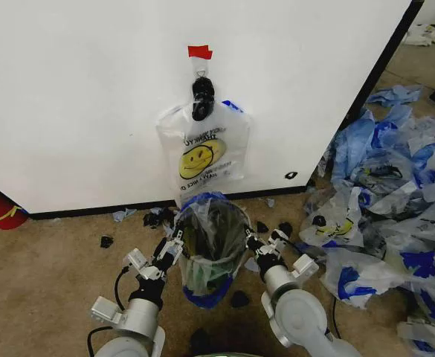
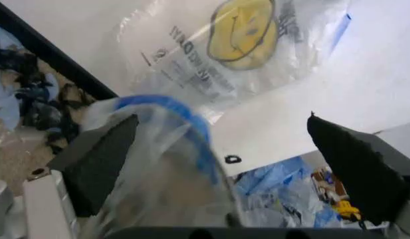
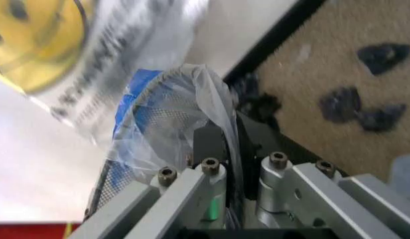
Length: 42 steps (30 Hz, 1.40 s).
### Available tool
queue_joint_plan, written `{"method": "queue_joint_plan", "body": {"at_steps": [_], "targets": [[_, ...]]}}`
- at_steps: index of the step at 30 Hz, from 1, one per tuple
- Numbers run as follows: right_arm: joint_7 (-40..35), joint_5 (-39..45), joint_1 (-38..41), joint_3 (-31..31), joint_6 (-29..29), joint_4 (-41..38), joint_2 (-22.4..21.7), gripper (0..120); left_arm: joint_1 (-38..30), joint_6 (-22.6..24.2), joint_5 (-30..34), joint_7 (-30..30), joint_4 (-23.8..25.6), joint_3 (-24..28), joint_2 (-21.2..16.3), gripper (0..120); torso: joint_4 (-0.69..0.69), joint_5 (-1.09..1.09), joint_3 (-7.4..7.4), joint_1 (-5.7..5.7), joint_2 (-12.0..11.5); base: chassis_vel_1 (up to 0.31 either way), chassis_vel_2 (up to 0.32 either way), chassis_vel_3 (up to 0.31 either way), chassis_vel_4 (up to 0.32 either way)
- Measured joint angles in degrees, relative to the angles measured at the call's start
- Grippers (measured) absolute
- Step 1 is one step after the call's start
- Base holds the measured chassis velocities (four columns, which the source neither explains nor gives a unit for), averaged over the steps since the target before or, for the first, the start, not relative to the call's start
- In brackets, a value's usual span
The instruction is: Pick up the garbage bag from the wall and place it over the trash bin.
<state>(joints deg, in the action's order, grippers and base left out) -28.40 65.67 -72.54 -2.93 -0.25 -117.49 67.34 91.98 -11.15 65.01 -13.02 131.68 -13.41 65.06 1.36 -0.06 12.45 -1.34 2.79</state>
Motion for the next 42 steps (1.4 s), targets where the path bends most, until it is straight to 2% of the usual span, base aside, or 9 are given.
{"method": "queue_joint_plan", "body": {"at_steps": [7,13,15,30,33,35,39,41,42], "targets": [[1.6,-1.6,-1.4,0.3,-0.1,0.5,0.5,2,-0.8,0.0,1.0,-0.3,0.1,-0.2,-1.5,100,0.00,0.01,0.00,0.00,0.0,0.000,0.000,0.000,0.000],[0.9,-5.0,-2.7,0.0,-0.4,0.8,0.6,27,-1.7,-0.1,1.6,-0.9,-0.2,0.1,-2.2,100,-0.01,0.01,0.00,0.00,0.0,0.000,0.000,0.000,0.000],[0.9,-5.3,-2.9,0.0,-0.5,0.8,0.5,30,-1.7,-0.2,1.6,-0.9,-0.4,0.2,-2.2,100,0.00,0.01,0.00,0.00,0.0,0.000,0.000,0.000,0.000],[-0.4,-12.3,-6.3,-1.2,-2.3,-1.4,-1.8,86,-1.1,-0.5,1.4,-1.2,-0.5,0.3,-1.7,100,-0.01,0.01,0.00,0.00,0.0,0.000,0.000,0.000,0.000],[4.6,-14.2,-7.4,-2.1,1.7,-1.1,-2.4,98,-1.2,-0.6,1.4,-1.6,-0.2,-0.4,-1.4,100,-0.01,0.01,0.00,0.00,0.0,0.000,0.000,0.000,0.000],[8.6,-16.2,-8.1,-2.7,4.4,-1.0,-2.7,98,-1.2,-0.6,1.3,-1.7,0.1,-0.7,-1.3,100,-0.01,0.01,0.00,0.00,0.0,0.000,0.000,0.000,0.000],[18.3,-31.1,-9.7,-6.2,14.3,-0.6,-3.1,100,-1.7,-2.0,-7.7,-1.7,-0.2,-2.5,-0.5,100,-0.01,0.02,0.00,0.00,0.0,0.000,0.000,0.000,0.000],[20.0,-40.0,-10.2,-10.2,18.2,-1.1,-3.2,100,-2.7,-3.4,-14.4,-2.1,-1.4,-3.9,-0.4,100,-0.02,0.02,0.00,0.00,0.0,0.000,0.000,0.000,0.000],[20.0,-40.0,-10.2,-10.2,18.2,-1.1,-3.2,100,-2.7,-3.4,-14.4,-2.1,-1.4,-3.9,-0.4,100,-0.02,0.02,0.00,0.00,0.0,0.000,0.000,0.000,0.000]]}}
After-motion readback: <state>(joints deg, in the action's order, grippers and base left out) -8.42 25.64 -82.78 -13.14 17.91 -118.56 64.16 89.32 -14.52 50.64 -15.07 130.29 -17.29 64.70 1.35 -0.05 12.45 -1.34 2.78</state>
